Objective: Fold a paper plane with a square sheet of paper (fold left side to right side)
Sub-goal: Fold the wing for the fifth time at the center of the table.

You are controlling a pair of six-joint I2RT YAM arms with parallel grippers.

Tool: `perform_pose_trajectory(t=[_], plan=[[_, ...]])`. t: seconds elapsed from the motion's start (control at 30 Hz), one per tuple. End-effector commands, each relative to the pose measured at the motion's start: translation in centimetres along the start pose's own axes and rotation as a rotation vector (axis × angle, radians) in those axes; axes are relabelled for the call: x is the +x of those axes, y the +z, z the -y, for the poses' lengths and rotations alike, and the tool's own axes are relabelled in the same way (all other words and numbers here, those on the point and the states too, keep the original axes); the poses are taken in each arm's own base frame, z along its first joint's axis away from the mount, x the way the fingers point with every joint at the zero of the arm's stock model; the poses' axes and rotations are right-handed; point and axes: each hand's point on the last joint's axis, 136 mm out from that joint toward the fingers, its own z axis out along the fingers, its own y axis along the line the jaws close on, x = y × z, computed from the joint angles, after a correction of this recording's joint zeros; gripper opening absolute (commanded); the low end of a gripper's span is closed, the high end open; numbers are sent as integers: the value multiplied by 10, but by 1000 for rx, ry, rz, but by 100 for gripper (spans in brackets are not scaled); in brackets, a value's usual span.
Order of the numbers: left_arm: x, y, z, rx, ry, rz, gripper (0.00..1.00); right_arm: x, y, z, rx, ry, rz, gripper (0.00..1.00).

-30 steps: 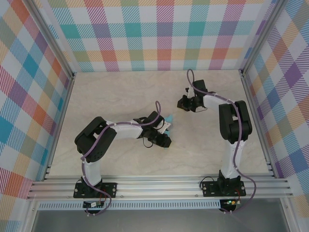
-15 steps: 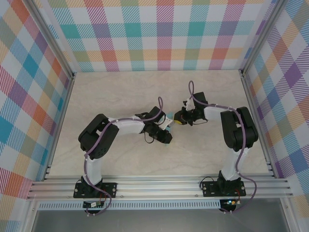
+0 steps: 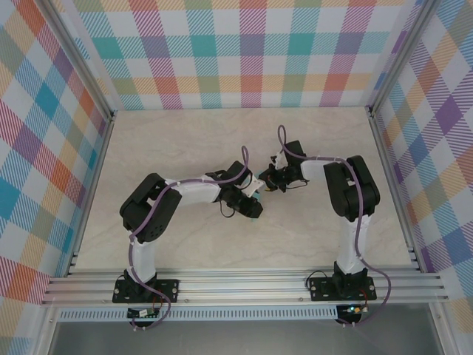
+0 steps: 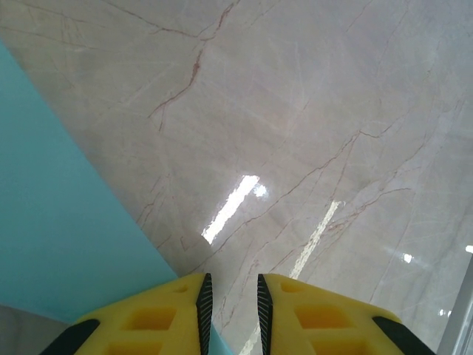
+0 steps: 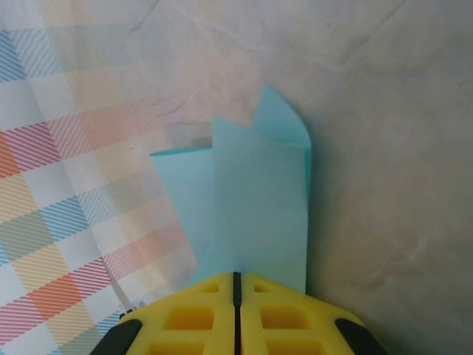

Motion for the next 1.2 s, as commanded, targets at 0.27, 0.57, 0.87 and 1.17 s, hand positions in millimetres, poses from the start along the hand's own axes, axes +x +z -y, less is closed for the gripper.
perform_pose_trajectory(t=[0.27,0.57,0.87,1.17], plan=[[20,-24,30,109,3,-4,27,10,13,33,200,60,-51,6],[-3,-38,41,122,2,80,30,12,16,32,210,56,-62,5],[8,-15,35,165,-32,6,30,12,17,33,219,54,-66,5],[23,-3,21,132,-59,-34,29,13,17,36,227,58,-68,6]])
